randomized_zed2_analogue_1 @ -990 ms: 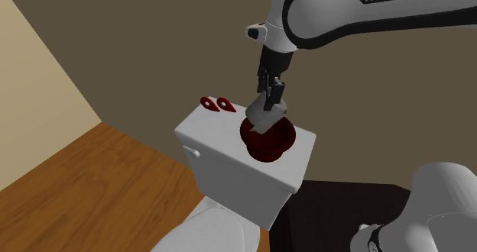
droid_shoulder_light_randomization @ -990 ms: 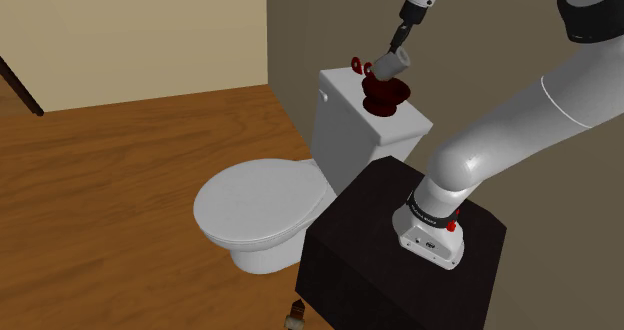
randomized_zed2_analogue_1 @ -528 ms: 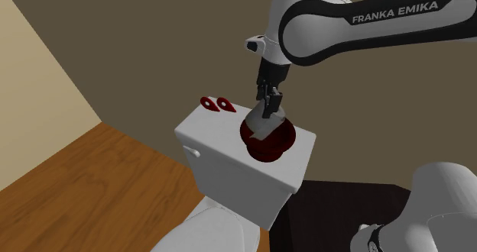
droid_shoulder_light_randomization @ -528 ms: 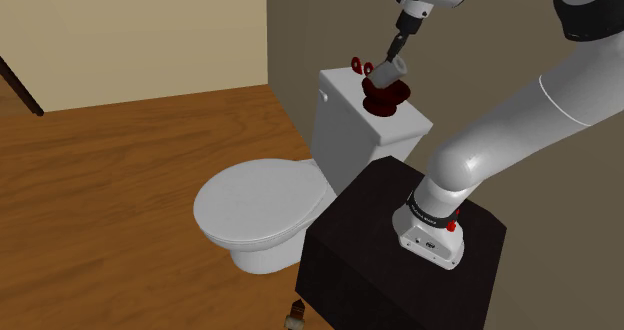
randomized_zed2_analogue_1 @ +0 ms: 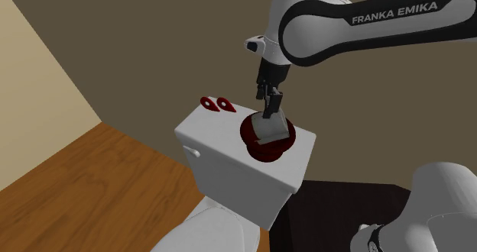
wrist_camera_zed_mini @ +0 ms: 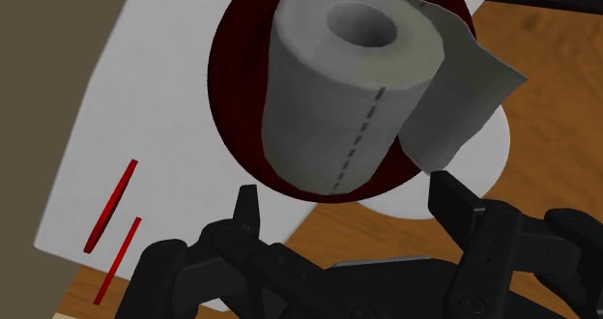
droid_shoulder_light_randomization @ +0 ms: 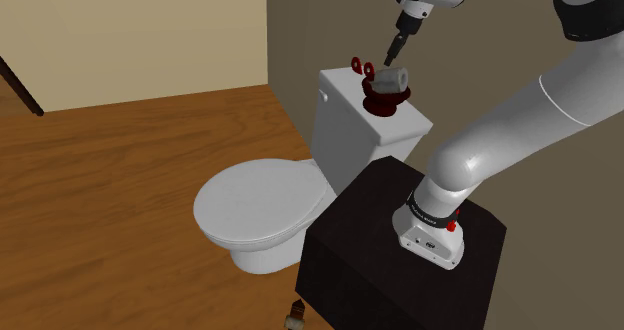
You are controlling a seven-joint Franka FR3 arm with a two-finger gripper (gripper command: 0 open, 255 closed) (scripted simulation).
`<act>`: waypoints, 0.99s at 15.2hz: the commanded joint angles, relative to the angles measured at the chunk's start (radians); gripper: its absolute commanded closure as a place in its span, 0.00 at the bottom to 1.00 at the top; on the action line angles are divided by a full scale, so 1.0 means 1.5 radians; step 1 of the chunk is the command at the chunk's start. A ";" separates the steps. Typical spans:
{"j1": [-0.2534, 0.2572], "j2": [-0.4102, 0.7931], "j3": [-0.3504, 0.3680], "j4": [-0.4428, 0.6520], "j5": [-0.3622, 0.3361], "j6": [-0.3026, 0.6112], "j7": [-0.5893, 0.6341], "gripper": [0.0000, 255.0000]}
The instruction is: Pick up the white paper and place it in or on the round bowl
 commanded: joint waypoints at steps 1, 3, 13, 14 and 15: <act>0.000 0.000 0.000 0.000 0.000 0.000 0.000 0.00; 0.000 0.000 0.000 0.000 0.000 0.000 0.000 0.00; -0.003 -0.021 0.008 0.067 -0.006 -0.086 0.006 0.00; -0.003 -0.021 0.008 0.067 -0.006 -0.086 0.006 0.00; -0.003 -0.021 0.008 0.067 -0.006 -0.086 0.006 0.00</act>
